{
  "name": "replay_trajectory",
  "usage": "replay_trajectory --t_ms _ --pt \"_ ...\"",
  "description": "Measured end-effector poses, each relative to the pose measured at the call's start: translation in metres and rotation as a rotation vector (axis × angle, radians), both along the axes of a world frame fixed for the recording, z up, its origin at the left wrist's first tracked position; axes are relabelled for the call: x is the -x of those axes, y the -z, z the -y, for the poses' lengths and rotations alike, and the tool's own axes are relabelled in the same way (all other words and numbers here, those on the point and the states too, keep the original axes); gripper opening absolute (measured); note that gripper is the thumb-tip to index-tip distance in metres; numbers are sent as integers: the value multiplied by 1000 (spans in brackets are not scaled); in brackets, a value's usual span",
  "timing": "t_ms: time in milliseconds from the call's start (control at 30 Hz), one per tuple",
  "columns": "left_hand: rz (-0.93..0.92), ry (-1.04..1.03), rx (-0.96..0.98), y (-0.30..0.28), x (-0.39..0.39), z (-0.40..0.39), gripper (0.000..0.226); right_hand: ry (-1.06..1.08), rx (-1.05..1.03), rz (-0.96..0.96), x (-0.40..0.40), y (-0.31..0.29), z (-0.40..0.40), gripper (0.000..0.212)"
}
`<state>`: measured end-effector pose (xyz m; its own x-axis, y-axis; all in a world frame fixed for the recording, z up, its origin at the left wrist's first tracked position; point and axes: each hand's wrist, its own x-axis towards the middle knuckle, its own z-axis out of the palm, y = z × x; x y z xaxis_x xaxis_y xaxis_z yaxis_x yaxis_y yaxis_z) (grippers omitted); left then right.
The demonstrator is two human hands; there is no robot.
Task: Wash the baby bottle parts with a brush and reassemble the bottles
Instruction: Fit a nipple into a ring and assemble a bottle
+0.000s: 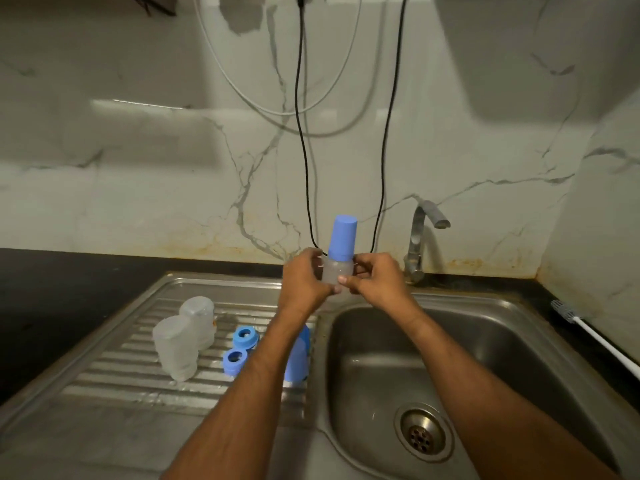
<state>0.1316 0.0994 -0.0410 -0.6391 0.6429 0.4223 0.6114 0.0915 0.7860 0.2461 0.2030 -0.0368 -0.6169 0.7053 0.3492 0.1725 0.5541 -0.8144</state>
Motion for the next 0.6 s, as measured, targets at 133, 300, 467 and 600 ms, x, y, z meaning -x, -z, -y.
replay_trajectory --t_ms 133,300,467,600 --pt "89 -87 57 -10 56 -5 57 -23 -15 15 52 -11 -2 39" --pt "143 -141 91 -3 111 -20 51 -14 23 63 115 -3 -19 46" --pt "138 -214 118 9 152 -47 48 -11 56 112 166 13 -42 52" --pt "166 -251 139 18 172 -69 44 10 58 115 192 28 -60 39"
